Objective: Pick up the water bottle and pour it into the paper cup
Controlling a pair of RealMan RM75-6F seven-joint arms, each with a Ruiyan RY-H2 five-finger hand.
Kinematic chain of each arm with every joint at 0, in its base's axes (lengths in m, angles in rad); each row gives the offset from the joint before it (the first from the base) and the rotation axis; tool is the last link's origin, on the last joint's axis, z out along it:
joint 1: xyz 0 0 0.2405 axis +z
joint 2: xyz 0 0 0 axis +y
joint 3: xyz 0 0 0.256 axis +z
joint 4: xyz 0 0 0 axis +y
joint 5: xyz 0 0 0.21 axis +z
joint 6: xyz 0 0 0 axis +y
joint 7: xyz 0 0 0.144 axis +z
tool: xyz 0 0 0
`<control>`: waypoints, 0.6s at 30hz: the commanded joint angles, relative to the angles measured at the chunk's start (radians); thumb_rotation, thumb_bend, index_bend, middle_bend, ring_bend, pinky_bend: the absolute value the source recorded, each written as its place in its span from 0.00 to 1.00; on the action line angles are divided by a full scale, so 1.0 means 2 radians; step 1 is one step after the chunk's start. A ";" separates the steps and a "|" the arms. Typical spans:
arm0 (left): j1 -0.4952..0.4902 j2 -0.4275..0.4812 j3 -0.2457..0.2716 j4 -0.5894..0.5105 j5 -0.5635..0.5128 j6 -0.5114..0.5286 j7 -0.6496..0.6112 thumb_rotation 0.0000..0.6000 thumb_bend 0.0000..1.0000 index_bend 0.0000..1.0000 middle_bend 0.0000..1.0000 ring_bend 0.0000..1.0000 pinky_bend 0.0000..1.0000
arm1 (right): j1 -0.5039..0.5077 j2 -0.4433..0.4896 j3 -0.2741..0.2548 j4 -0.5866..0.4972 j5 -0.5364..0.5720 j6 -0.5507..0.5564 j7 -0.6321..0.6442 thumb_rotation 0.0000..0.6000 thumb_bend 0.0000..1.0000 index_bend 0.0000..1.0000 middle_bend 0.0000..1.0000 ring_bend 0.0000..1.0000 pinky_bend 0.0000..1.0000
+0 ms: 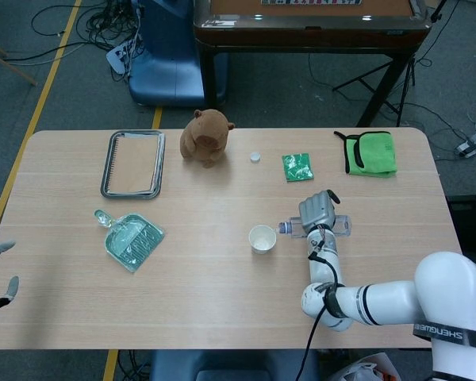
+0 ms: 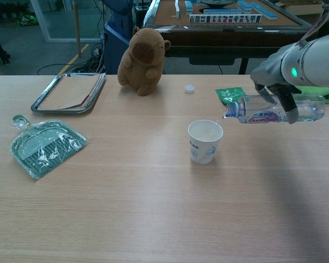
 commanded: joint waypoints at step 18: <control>0.001 0.002 -0.001 -0.001 0.000 0.003 -0.003 1.00 0.39 0.20 0.21 0.20 0.60 | 0.000 -0.012 0.015 0.000 0.000 0.010 -0.022 1.00 0.11 0.57 0.53 0.40 0.37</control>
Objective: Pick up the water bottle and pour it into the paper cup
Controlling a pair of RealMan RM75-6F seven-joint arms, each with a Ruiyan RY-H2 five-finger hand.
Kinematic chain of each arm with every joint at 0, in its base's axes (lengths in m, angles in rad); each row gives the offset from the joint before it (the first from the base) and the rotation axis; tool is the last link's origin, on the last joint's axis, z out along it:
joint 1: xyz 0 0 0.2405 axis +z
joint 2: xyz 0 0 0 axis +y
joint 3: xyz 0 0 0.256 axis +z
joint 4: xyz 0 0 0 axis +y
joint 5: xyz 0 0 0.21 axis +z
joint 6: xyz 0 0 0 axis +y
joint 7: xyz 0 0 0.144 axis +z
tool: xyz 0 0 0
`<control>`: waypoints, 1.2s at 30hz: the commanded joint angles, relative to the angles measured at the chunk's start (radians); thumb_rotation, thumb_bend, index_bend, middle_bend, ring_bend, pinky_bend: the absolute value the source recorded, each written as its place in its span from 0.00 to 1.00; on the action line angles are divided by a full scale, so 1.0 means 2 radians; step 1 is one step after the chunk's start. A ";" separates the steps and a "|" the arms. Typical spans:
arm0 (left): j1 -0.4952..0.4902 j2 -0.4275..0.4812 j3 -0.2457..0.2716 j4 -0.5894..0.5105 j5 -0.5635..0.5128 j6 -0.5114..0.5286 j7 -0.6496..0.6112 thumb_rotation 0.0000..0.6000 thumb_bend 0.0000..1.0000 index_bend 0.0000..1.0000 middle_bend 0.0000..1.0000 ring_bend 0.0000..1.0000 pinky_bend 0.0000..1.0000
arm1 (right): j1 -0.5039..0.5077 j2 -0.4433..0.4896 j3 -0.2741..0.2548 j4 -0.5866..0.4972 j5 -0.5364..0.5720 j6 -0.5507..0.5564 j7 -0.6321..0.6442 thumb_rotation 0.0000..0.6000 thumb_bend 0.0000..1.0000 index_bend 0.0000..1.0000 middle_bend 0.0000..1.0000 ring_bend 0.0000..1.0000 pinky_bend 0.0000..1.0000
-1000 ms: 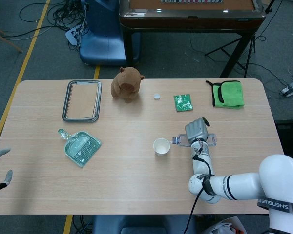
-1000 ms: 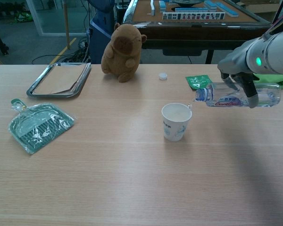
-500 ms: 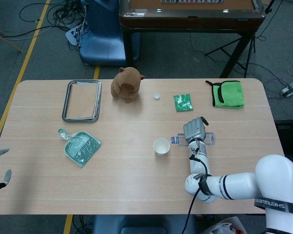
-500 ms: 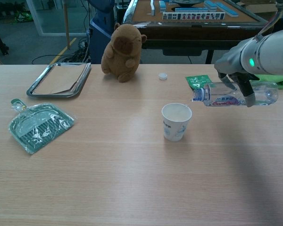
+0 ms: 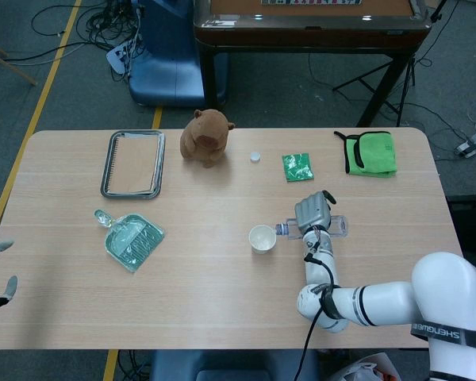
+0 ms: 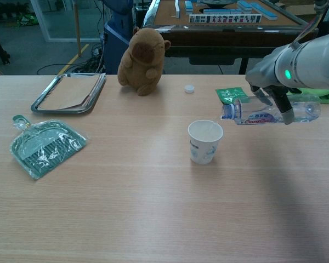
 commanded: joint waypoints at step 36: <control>-0.002 -0.004 0.002 0.001 -0.003 -0.008 0.009 1.00 0.39 0.20 0.21 0.20 0.60 | -0.188 0.085 0.009 -0.004 -0.280 -0.190 0.382 1.00 0.11 0.58 0.53 0.40 0.38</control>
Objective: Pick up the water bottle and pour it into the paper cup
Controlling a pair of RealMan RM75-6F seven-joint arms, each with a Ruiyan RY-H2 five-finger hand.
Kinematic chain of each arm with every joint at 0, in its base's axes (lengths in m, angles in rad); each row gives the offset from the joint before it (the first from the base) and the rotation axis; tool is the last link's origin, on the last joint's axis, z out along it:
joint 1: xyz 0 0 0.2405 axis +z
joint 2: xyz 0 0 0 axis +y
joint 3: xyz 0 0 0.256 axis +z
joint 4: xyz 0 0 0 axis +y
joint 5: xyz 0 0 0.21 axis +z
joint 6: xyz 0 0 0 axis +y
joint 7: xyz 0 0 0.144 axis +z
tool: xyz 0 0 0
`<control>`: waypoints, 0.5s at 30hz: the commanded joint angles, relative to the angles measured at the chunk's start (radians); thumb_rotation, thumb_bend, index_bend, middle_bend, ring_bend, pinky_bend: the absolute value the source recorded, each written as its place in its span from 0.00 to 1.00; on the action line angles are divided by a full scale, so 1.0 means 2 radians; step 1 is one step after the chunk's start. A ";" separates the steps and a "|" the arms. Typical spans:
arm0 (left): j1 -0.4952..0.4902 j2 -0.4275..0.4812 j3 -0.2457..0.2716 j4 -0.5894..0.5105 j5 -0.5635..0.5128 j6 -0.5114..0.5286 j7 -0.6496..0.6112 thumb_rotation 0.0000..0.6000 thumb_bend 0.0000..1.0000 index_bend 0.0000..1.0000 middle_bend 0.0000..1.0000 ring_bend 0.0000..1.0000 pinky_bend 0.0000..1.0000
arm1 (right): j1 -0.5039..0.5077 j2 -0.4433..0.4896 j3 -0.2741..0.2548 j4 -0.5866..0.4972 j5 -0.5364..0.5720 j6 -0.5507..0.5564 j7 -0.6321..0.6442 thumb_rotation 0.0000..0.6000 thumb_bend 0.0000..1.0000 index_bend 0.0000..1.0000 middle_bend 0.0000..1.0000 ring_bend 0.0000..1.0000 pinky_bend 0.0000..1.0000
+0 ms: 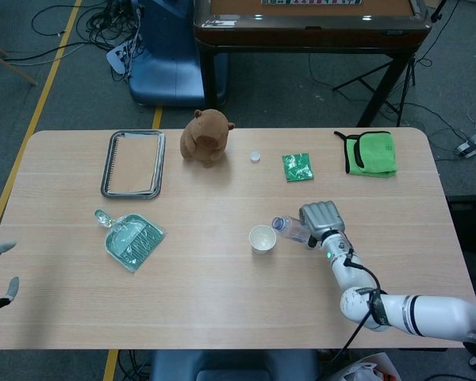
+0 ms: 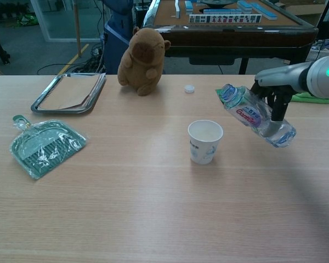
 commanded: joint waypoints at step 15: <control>-0.005 -0.010 0.004 0.004 0.000 -0.011 0.013 1.00 0.39 0.20 0.21 0.20 0.60 | -0.138 -0.016 -0.027 0.103 -0.316 -0.015 0.271 1.00 0.11 0.58 0.53 0.40 0.38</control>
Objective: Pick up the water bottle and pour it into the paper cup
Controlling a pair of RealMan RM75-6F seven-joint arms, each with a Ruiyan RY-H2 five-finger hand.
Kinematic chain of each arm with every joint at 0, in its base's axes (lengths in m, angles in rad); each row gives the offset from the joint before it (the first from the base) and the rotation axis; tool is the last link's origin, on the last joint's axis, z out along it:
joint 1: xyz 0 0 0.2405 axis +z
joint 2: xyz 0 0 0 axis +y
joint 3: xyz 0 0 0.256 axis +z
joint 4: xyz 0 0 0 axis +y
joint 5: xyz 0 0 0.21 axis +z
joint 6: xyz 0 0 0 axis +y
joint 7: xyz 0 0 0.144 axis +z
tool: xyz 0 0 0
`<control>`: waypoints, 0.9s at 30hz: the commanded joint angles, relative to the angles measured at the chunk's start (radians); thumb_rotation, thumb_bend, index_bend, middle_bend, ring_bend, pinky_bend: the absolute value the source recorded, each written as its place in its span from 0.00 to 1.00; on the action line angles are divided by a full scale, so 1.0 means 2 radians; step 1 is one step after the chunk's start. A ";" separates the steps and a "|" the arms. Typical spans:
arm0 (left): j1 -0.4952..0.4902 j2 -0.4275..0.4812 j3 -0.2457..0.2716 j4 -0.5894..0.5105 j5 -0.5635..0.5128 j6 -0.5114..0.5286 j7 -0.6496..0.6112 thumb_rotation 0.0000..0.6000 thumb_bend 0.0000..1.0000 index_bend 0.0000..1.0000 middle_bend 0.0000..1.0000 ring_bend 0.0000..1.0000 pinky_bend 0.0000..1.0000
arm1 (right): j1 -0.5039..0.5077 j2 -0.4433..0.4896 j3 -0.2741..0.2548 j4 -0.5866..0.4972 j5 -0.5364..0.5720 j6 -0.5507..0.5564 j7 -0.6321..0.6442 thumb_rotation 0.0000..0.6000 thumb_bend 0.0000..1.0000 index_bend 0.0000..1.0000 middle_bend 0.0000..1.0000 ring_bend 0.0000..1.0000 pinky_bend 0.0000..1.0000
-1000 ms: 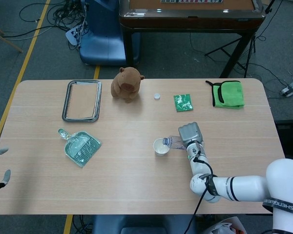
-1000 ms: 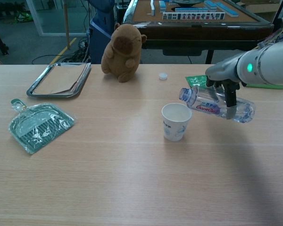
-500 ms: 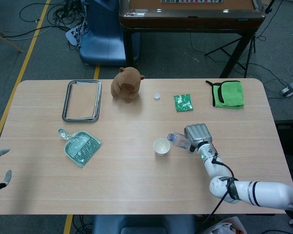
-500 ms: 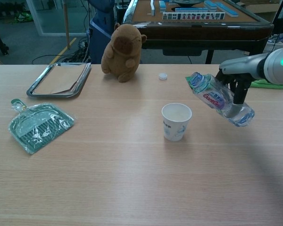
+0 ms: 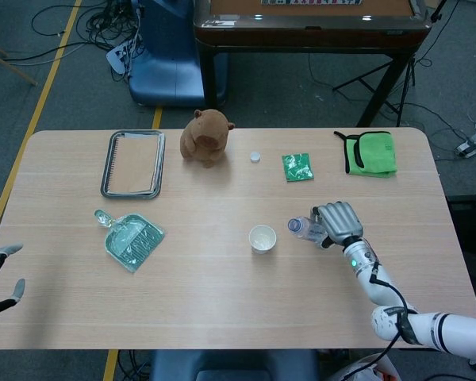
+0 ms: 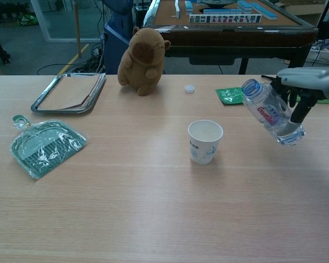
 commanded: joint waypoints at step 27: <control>-0.008 -0.017 0.008 0.006 0.000 -0.019 0.022 1.00 0.39 0.20 0.21 0.20 0.60 | -0.111 -0.145 -0.002 0.276 -0.280 0.036 0.466 1.00 0.10 0.58 0.53 0.40 0.38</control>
